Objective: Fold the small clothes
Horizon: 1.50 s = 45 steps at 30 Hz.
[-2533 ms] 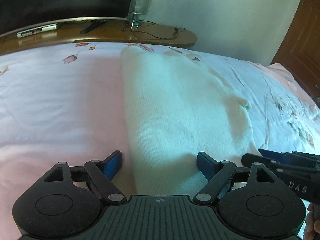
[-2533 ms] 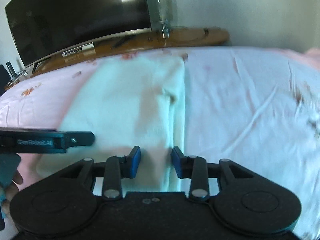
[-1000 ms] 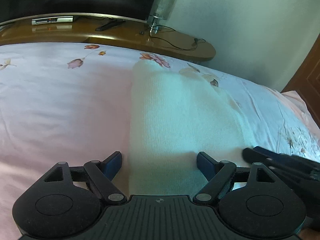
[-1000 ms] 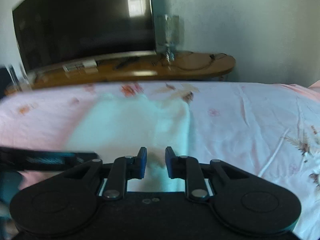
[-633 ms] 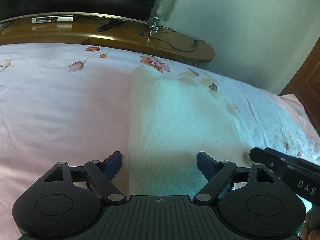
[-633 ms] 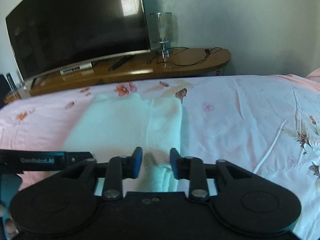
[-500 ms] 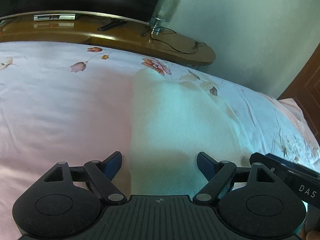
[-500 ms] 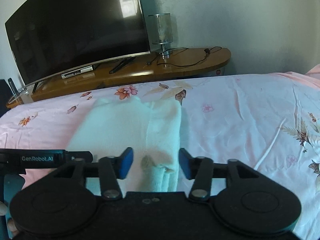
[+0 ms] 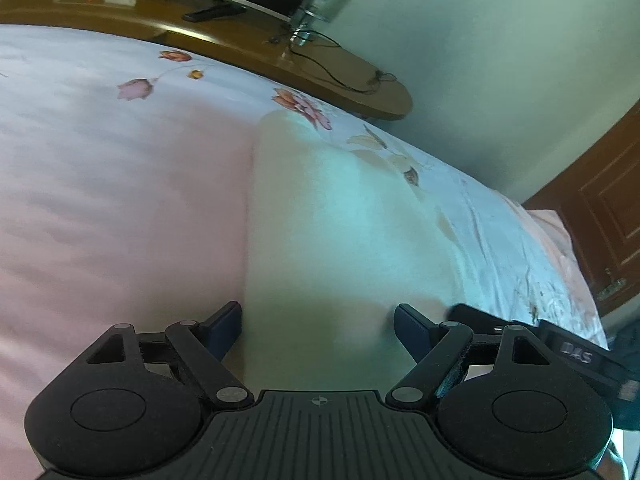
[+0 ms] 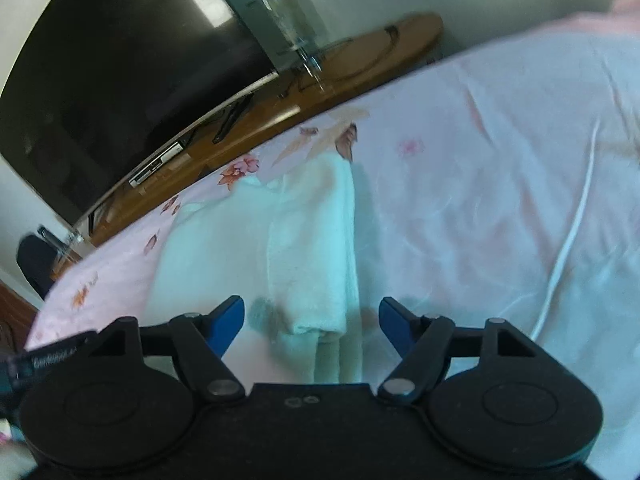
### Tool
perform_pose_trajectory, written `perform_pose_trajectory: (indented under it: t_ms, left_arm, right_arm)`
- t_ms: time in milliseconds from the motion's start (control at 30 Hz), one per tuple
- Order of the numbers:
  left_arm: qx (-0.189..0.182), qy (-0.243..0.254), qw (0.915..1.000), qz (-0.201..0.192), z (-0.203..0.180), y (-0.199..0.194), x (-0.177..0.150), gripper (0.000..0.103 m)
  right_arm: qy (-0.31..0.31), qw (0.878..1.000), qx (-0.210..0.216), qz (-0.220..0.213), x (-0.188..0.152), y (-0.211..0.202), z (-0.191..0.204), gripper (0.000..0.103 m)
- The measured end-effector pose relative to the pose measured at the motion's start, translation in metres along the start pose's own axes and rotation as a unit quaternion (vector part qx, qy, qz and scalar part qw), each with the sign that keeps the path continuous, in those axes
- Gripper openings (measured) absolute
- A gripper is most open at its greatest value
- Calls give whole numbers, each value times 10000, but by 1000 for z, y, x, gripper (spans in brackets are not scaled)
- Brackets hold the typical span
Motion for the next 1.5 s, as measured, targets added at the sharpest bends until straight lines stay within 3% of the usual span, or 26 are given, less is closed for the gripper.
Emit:
perform_pose_trajectory:
  t_ms: [67,100,133,267,367,433,700,933,1167,1500]
  left_arm:
    - [-129,-51,9999,-37,0,2,0,81]
    - [-151,-91,9998,-63,1,2,0,77]
    - [-137,-153,9998,-86,2,3,0,66]
    - [-283,-451,9986,-75,10,4,2,49]
    - [-294,-369,9988,-156,6,1,2,36]
    - [-297,-302,9988,-249,3,-3,4,33]
    - [-542,-248,9974,-402,-4,-23,14,32]
    - [-523,-237,9959,-702,9,-59,26,32]
    - [-141,-247,9950,-960,49,-104,32,32]
    - [456,-223,9934,-1032,139,-140,39,32]
  right_arm:
    - [0,10000,57,29,0,6,-1,66]
    - [-43,10000,85,31,0,8,0,57]
    - [-65,9998,168,95,-1,11,2,51]
    - [-43,9998,210,60,0,13,2,45]
    - [-87,9995,291,-25,-1,9,5,34]
    - [-276,9992,250,-166,-2,5,14,32]
    - [-425,9974,426,-400,5,-12,39,31]
    - [-716,9937,692,-519,11,-24,77,30]
    - [-780,9903,1068,-437,5,-12,122,30]
    - [-742,9866,1448,-142,-35,46,190,30]
Point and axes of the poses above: each gripper's, at about its wrist camera, not at the fingertips, and y roughly the way its jaws point, z to its left, x to its top, the point moved 5 cm from there along y, roughly the way its jaws point, and after that the axes turned 1 degree about x, right-handed, at the moved point
